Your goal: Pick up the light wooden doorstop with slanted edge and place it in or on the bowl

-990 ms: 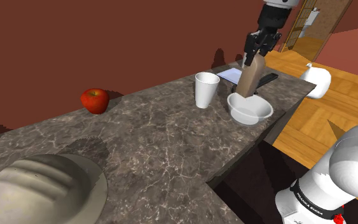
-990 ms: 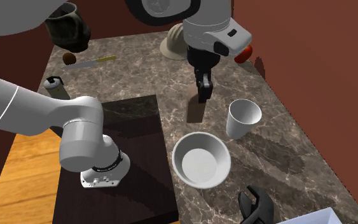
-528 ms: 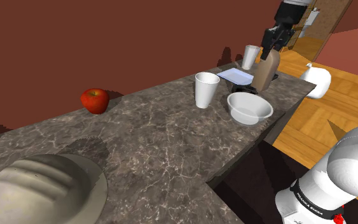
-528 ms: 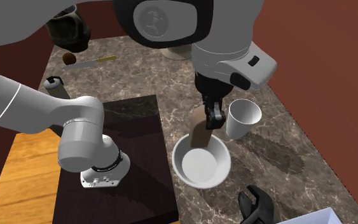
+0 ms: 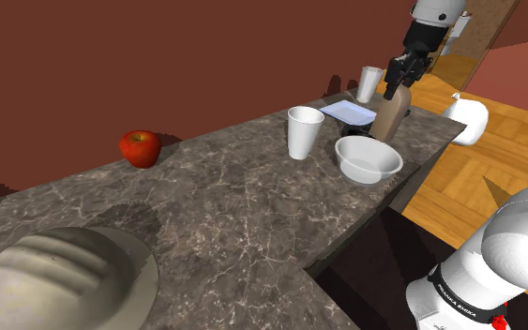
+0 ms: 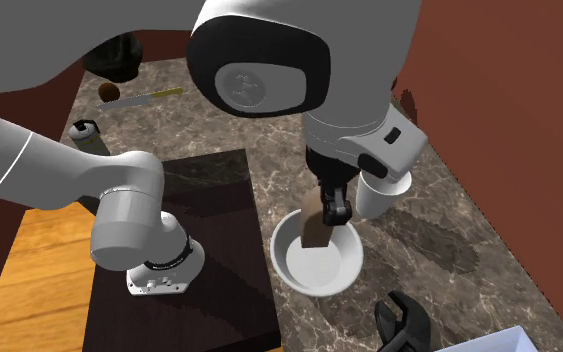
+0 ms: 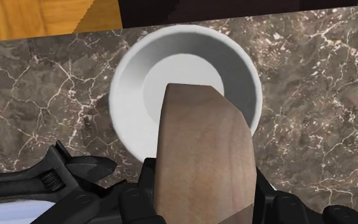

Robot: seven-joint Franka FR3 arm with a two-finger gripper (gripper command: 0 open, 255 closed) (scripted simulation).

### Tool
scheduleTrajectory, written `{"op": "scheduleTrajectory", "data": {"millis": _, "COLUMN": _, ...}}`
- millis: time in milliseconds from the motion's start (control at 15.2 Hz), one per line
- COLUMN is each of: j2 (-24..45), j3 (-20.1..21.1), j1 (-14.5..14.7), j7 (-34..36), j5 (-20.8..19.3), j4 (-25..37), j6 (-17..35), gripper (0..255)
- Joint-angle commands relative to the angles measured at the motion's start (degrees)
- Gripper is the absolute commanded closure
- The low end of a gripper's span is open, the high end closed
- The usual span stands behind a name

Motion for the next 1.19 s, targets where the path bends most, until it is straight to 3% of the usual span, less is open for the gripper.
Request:
{"op": "scheduleTrajectory", "data": {"millis": 0, "j2": -0.1, "j3": 0.0, "j1": 0.0, "j7": 0.1, "j5": -0.1, "j4": -1.6, "j6": 1.5, "gripper": 255}}
{"op": "scheduleTrajectory", "data": {"millis": 792, "j2": -0.3, "j3": -0.8, "j1": -0.4, "j7": 0.2, "j5": -0.8, "j4": -10.9, "j6": 10.7, "gripper": 255}}
{"op": "scheduleTrajectory", "data": {"millis": 1122, "j2": -0.2, "j3": -0.9, "j1": -0.4, "j7": 0.2, "j5": -0.8, "j4": -11.4, "j6": 11.2, "gripper": 255}}
